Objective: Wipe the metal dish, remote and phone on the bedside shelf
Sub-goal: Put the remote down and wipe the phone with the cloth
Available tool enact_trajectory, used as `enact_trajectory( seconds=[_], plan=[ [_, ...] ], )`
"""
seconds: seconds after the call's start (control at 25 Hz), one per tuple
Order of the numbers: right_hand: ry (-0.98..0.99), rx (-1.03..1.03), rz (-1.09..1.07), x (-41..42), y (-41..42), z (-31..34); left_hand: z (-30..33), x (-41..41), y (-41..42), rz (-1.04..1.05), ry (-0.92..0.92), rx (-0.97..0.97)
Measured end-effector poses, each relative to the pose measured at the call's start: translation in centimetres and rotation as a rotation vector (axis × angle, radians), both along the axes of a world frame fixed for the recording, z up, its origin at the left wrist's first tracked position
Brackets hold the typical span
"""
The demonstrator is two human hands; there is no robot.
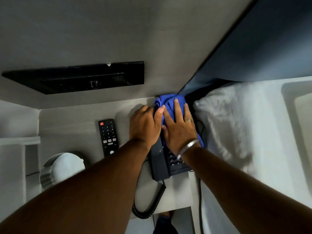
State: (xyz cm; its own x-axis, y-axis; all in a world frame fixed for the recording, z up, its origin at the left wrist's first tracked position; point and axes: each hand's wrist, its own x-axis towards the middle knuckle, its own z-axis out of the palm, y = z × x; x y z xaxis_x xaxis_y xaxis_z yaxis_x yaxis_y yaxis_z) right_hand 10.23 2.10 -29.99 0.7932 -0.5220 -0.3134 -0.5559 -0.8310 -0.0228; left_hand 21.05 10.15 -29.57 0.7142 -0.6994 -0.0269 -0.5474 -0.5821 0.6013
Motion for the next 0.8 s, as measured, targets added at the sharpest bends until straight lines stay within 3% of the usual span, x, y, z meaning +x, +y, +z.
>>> enact_trajectory(
  seconds=[0.12,0.24,0.32,0.44,0.6,0.8],
  plan=[
    [0.015,0.052,-0.003,1.1,-1.0,-0.6,0.3,-0.2,-0.7,0.033,-0.021,0.036],
    [0.033,0.046,-0.081,-6.7,5.1,0.6,0.5,-0.1,-0.5,0.045,-0.043,0.104],
    [0.108,0.058,0.004,-10.9,7.6,1.4,0.5,-0.2,-0.4,0.055,-0.019,0.094],
    [0.079,0.049,0.092,-7.7,4.7,0.8,0.5,-0.3,-0.4,0.073,-0.017,0.058],
    [-0.038,0.058,-0.02,0.5,-0.1,1.2,0.7,-0.1,-0.7,0.061,-0.028,0.097],
    [0.02,0.047,-0.031,-5.9,4.2,1.5,1.6,-0.4,-0.7,0.097,-0.028,0.166]
  ],
)
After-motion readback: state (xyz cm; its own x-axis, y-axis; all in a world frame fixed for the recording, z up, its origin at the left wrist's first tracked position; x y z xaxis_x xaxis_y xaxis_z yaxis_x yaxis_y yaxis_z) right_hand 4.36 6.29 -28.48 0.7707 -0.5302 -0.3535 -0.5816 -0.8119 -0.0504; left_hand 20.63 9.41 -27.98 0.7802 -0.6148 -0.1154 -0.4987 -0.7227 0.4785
